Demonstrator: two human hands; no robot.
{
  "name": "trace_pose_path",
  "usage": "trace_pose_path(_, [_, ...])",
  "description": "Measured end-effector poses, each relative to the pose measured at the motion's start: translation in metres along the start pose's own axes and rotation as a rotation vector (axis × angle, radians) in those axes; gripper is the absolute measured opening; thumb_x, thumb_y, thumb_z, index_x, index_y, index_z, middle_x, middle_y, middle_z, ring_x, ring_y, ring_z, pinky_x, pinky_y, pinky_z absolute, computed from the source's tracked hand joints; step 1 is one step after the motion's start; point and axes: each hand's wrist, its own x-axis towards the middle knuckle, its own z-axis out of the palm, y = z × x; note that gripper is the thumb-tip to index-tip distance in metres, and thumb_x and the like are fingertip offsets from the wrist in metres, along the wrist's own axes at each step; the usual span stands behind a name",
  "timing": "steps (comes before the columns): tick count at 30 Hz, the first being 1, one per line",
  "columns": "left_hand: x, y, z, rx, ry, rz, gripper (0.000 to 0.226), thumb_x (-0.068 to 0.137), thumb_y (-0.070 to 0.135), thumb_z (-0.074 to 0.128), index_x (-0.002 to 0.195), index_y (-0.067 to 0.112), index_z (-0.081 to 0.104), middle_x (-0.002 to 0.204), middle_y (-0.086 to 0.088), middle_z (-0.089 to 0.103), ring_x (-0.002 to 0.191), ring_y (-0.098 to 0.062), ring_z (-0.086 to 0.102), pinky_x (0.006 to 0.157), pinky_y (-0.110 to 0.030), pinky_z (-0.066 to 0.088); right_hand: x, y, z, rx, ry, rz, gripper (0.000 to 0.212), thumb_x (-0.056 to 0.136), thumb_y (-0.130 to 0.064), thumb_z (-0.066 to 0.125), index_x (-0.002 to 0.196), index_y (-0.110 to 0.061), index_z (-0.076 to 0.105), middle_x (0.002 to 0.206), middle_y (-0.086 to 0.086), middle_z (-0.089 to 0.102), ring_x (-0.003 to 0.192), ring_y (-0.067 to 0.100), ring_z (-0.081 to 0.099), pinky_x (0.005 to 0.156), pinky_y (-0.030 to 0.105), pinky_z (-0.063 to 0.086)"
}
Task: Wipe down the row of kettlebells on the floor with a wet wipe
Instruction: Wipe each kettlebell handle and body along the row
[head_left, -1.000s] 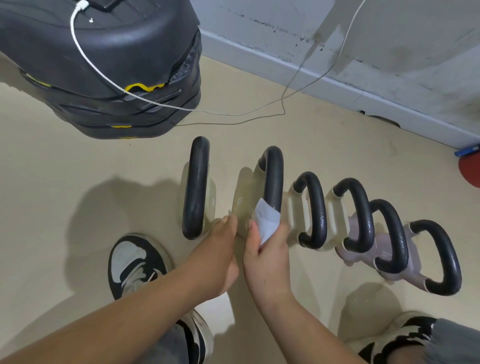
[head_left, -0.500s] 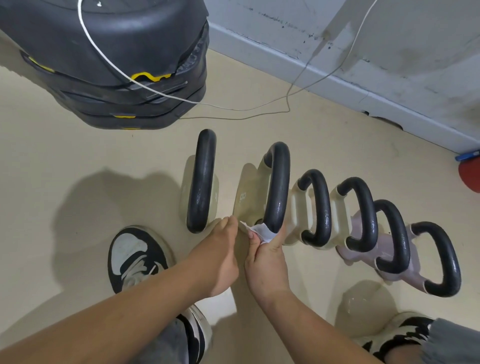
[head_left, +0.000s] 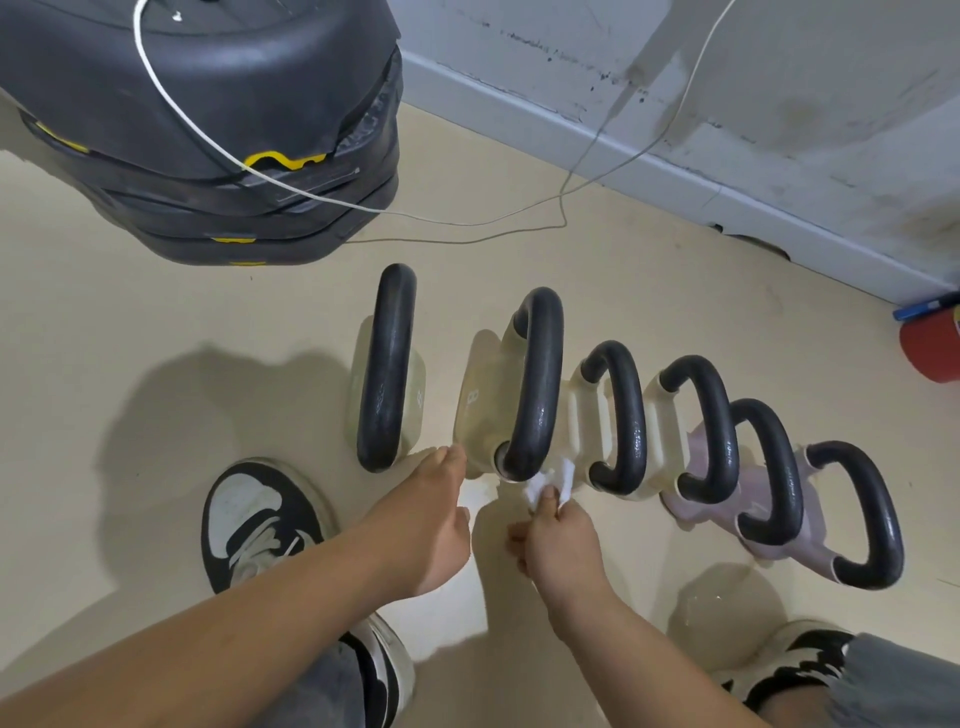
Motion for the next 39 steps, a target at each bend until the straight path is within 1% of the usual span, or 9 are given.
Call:
trace_pose_path(4, [-0.003, -0.001, -0.002, -0.002, -0.109, -0.021, 0.014, 0.099, 0.033, 0.051, 0.091, 0.022, 0.050, 0.078, -0.007, 0.052, 0.071, -0.023, 0.049, 0.064, -0.021, 0.040, -0.022, -0.002, -0.015, 0.085, -0.272, 0.058, 0.048, 0.111, -0.039, 0.030, 0.105, -0.013, 0.070, 0.086, 0.007, 0.081, 0.082, 0.024, 0.076, 0.084, 0.038, 0.059])
trace_pose_path(8, [-0.011, 0.009, -0.013, -0.168, -0.297, -0.020, 0.039, 0.081, 0.053, 0.062, 0.088, 0.014, 0.062, 0.086, -0.005, 0.074, 0.081, -0.024, 0.068, 0.087, -0.049, 0.058, -0.037, -0.001, -0.027, 0.121, -0.450, 0.066, 0.055, 0.110, -0.038, 0.032, 0.108, 0.000, 0.071, 0.096, 0.022, 0.078, 0.077, 0.026, 0.071, 0.074, 0.040, 0.056])
trace_pose_path(16, [-0.041, 0.038, -0.079, -0.369, -0.262, -0.032, 0.042, 0.082, 0.064, 0.071, 0.094, 0.024, 0.073, 0.087, -0.005, 0.078, 0.085, -0.024, 0.076, 0.080, -0.040, 0.063, -0.034, -0.030, -0.015, 0.136, -0.674, 0.187, 0.083, 0.094, -0.069, 0.025, 0.091, -0.010, 0.082, 0.080, 0.013, 0.078, 0.067, 0.027, 0.075, 0.060, 0.032, 0.057])
trace_pose_path(20, [-0.063, 0.042, -0.100, -0.317, -0.084, 0.038, 0.022, 0.088, 0.045, 0.075, 0.084, 0.024, 0.070, 0.072, 0.006, 0.072, 0.064, -0.007, 0.064, 0.061, -0.026, 0.049, -0.057, -0.053, -0.016, 0.259, -0.713, 0.054, 0.060, 0.093, -0.062, 0.037, 0.077, -0.030, 0.084, 0.081, 0.008, 0.080, 0.067, 0.023, 0.077, 0.060, 0.033, 0.059])
trace_pose_path(24, [-0.084, 0.024, -0.096, -0.315, 0.107, 0.006, 0.014, 0.090, 0.036, 0.071, 0.082, 0.024, 0.072, 0.060, 0.014, 0.058, 0.053, -0.004, 0.047, 0.058, -0.023, 0.040, -0.082, -0.076, -0.018, 0.172, -0.562, -0.185, 0.040, 0.107, -0.032, 0.043, 0.098, -0.010, 0.075, 0.083, 0.019, 0.078, 0.075, 0.035, 0.077, 0.066, 0.041, 0.063])
trace_pose_path(28, [-0.092, 0.009, -0.093, -0.486, 0.262, -0.071, 0.023, 0.090, 0.025, 0.072, 0.075, 0.008, 0.068, 0.060, 0.003, 0.053, 0.054, -0.010, 0.044, 0.056, -0.023, 0.037, -0.102, -0.097, -0.016, 0.280, -0.479, -0.352, 0.025, 0.109, -0.016, 0.046, 0.116, -0.012, 0.070, 0.083, 0.020, 0.078, 0.069, 0.033, 0.074, 0.062, 0.038, 0.060])
trace_pose_path(31, [-0.093, 0.007, -0.096, -0.579, 0.322, -0.093, 0.019, 0.090, 0.022, 0.071, 0.073, 0.013, 0.073, 0.068, -0.010, 0.067, 0.061, -0.011, 0.059, 0.065, -0.025, 0.050, -0.102, -0.104, -0.012, 0.297, -0.493, -0.283, 0.025, 0.105, -0.023, 0.056, 0.103, -0.004, 0.073, 0.089, 0.029, 0.075, 0.075, 0.039, 0.073, 0.073, 0.052, 0.058])
trace_pose_path(33, [-0.094, 0.006, -0.097, -0.606, 0.330, -0.101, 0.016, 0.090, 0.023, 0.069, 0.076, 0.015, 0.074, 0.077, -0.015, 0.069, 0.062, -0.012, 0.057, 0.064, -0.025, 0.048, -0.099, -0.106, -0.011, 0.253, -0.476, -0.260, 0.037, 0.099, -0.032, 0.067, 0.089, 0.003, 0.069, 0.086, 0.034, 0.069, 0.068, 0.032, 0.066, 0.066, 0.042, 0.055])
trace_pose_path(39, [-0.087, -0.004, -0.095, -0.807, 0.436, -0.131, 0.028, 0.071, 0.027, 0.062, 0.074, 0.000, 0.058, 0.069, -0.020, 0.045, 0.064, -0.017, 0.039, 0.066, -0.035, 0.032, -0.095, -0.113, -0.006, 0.287, -0.442, -0.355, 0.056, 0.080, -0.036, 0.084, 0.055, -0.008, 0.043, 0.062, 0.011, 0.044, 0.063, 0.019, 0.043, 0.071, 0.035, 0.035])
